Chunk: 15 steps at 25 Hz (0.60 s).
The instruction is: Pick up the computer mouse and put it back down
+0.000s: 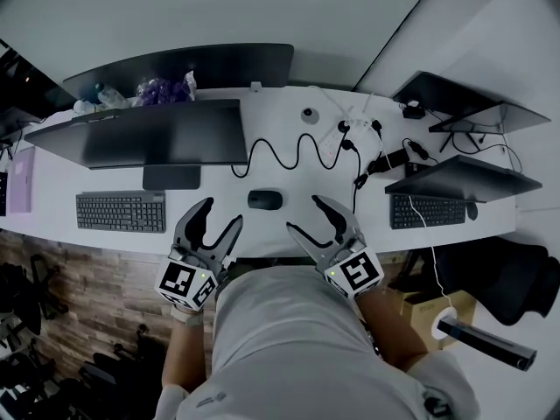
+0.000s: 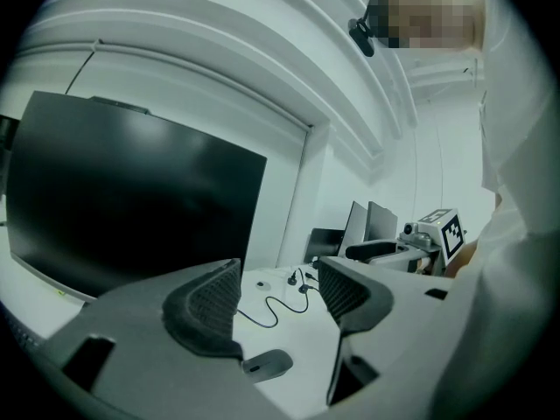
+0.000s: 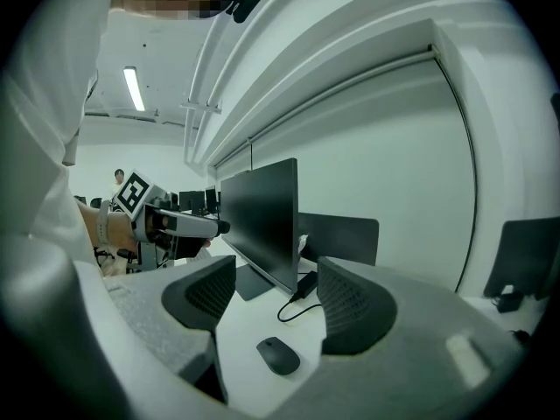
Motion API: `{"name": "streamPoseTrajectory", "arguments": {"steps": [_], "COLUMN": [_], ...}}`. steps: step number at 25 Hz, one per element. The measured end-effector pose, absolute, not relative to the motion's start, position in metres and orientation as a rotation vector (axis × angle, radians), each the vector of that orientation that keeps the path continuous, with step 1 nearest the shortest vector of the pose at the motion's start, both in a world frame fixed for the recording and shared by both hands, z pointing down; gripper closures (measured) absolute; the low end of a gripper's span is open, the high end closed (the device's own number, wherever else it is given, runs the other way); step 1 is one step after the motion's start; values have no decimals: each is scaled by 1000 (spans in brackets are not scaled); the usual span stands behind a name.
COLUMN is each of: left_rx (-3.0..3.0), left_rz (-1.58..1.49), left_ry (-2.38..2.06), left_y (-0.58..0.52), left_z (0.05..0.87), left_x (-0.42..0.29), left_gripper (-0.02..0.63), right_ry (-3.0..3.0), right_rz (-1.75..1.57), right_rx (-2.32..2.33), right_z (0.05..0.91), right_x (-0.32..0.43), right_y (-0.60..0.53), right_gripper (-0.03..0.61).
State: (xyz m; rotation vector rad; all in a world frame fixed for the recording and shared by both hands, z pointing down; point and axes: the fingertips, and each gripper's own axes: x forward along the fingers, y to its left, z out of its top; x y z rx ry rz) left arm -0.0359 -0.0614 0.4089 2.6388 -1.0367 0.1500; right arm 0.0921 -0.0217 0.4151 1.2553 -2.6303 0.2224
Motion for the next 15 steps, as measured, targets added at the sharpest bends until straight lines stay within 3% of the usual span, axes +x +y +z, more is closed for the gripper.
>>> {"name": "streamPoseTrajectory", "arguments": {"steps": [15], "left_rx": [2596], "left_rz": [156], "left_ry": [-1106], "left_y": [-46], "left_z": [415], "left_x": [-48], "left_gripper": [347], "right_ry": [-2656], "right_rz": [188], "right_rx": [1200], "right_z": [415], "right_x": [84], "right_y": [-13], "right_gripper": [287]}}
